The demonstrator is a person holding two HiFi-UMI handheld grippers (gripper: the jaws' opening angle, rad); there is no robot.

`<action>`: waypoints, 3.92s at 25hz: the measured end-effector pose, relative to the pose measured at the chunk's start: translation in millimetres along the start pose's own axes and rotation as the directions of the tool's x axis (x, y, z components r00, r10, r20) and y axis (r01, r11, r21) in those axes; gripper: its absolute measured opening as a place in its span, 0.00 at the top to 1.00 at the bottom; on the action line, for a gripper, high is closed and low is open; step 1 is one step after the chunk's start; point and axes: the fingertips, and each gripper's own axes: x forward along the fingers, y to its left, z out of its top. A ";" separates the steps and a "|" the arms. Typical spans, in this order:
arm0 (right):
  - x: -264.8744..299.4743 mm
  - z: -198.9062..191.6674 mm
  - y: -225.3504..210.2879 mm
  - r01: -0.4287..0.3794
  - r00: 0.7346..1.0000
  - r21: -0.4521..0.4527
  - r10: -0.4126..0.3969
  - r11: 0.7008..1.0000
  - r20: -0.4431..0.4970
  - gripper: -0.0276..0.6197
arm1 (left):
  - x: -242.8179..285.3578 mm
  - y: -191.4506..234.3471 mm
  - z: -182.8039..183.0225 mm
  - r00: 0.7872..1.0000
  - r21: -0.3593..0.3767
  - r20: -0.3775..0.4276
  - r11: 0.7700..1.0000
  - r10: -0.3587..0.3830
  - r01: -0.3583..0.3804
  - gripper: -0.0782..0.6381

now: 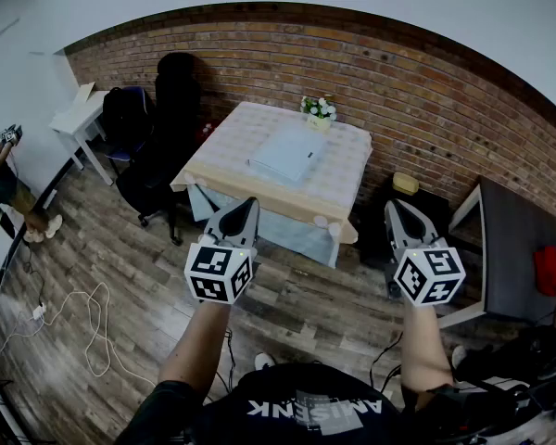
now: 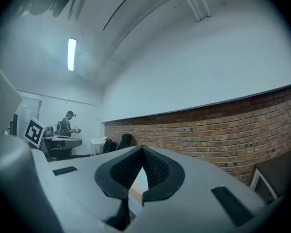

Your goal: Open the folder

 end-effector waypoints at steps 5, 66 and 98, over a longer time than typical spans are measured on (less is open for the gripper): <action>8.2 -0.7 -4.9 0.000 1.000 -0.010 0.000 1.000 -0.005 0.90 | 7.7 7.4 -0.2 1.000 -0.086 0.012 0.996 -0.008 0.009 0.88; 273.7 -38.7 -33.4 -0.018 0.999 0.034 0.020 0.999 -0.048 0.89 | 155.8 176.3 -70.4 0.996 0.070 -0.083 0.998 0.012 -0.006 0.88; 444.4 -88.4 -229.0 -0.075 0.988 0.163 0.095 0.984 -0.121 0.89 | 436.6 146.4 -93.6 0.977 0.122 -0.165 0.980 -0.133 0.154 0.88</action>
